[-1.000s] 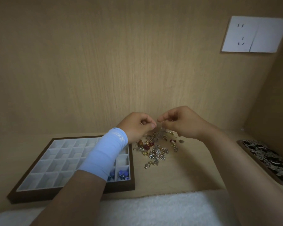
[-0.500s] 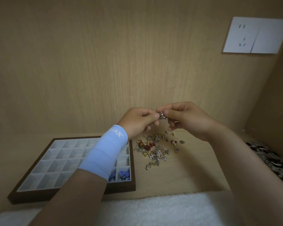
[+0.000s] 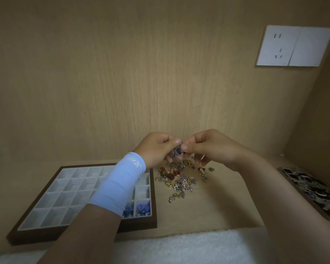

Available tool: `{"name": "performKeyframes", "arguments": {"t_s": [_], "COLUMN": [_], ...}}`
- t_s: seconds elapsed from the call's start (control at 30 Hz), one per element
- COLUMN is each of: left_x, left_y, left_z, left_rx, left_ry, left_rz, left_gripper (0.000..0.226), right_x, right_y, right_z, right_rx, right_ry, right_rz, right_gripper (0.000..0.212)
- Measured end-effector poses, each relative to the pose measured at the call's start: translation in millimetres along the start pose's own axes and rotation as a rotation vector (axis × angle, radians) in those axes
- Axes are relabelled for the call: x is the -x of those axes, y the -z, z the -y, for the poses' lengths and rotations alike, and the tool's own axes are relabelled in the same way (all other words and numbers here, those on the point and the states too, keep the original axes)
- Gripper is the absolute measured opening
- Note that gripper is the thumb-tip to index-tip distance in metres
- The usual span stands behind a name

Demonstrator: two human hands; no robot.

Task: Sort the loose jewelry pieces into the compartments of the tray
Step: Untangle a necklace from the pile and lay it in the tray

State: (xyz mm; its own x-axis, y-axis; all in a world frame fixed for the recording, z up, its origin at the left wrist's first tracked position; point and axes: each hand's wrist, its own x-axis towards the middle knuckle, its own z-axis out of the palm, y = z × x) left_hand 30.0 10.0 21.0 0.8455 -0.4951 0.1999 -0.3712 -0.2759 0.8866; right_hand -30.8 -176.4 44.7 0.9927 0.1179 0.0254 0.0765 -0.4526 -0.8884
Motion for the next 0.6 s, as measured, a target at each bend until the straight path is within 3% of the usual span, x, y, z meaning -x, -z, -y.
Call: {"name": "performKeyframes", "arguments": {"t_s": [0.13,0.23,0.43,0.6], "left_x": [2,4,8,5], "left_y": [7,12,17,7], "left_z": [-3,-6,-8,-12], "left_rx": [0.053,0.050,-0.264,-0.114], "left_ry": [0.004,0.013,0.079,-0.061], "left_rz": [0.070,0.091,0.251,-0.024], "left_gripper": [0.006,0.006,0.017,0.009], "right_x": [0,0,-3,-5], "right_y": [-1,0,-6,-9], "right_z": [-1,1,4,7], "right_rx": [-0.025,-0.132,-0.241,-0.257], "right_ry": [-0.017,-0.027,0.026,0.113], "right_rz": [-0.001,-0.040,-0.139,-0.159], "right_gripper": [0.009,0.009,0.011,0.014]}}
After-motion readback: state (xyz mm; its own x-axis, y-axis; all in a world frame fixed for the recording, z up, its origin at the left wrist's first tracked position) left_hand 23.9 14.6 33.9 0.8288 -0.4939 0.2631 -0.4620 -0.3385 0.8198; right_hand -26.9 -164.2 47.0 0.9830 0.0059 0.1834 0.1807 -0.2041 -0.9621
